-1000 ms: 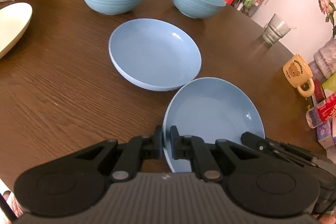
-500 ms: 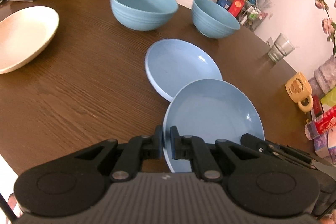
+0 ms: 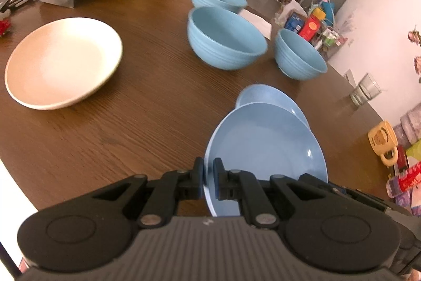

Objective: Organize plates and bowls
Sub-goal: 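Carry the blue plate with both grippers over to the cream plate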

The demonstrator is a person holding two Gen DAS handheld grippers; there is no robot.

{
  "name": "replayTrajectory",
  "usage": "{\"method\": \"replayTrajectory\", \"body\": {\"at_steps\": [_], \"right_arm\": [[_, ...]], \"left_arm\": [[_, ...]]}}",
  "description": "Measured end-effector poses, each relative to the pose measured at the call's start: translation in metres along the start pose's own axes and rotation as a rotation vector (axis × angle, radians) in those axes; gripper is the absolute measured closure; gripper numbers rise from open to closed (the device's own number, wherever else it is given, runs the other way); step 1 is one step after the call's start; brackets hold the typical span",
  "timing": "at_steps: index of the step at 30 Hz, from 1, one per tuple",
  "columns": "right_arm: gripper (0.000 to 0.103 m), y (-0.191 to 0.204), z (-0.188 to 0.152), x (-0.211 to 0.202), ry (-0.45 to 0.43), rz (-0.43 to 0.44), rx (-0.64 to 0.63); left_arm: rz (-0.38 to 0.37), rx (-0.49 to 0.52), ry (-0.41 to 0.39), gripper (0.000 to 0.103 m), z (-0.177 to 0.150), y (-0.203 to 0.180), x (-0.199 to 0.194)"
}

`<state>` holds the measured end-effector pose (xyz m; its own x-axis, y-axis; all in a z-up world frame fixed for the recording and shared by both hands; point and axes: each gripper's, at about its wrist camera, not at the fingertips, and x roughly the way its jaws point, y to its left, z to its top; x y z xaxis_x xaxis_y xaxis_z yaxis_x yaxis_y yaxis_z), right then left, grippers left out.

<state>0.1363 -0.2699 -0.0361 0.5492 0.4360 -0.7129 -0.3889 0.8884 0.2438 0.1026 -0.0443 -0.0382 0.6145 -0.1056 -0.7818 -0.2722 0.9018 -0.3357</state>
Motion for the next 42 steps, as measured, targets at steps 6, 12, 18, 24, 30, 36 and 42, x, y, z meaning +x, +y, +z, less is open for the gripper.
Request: {"method": "replayTrajectory", "body": {"at_steps": [6,12,18,24,30,36,42], "right_arm": [[0.094,0.029,0.013,0.013,0.004,0.017,-0.024],[0.094,0.058,0.027,0.028,0.005,0.033,-0.047],[0.094,0.081,0.036,0.044,0.007,0.054,-0.054],[0.094,0.102,0.045,0.058,0.007,0.075,-0.069],[0.094,0.129,0.055,0.074,0.005,0.092,-0.09],[0.094,0.155,0.063,0.094,0.013,0.107,-0.108],[0.093,0.185,0.071,0.114,0.025,0.122,-0.135]], "left_arm": [[0.011,-0.027,-0.018,0.095,0.014,0.027,-0.007],[0.022,-0.051,-0.034,0.095,0.029,0.052,-0.013],[0.038,-0.07,-0.049,0.095,0.039,0.075,-0.018],[0.049,-0.086,-0.063,0.095,0.05,0.099,-0.021],[0.062,-0.104,-0.086,0.095,0.063,0.123,-0.026],[0.076,-0.124,-0.096,0.095,0.075,0.15,-0.027],[0.094,-0.148,-0.099,0.094,0.088,0.18,-0.026]]}}
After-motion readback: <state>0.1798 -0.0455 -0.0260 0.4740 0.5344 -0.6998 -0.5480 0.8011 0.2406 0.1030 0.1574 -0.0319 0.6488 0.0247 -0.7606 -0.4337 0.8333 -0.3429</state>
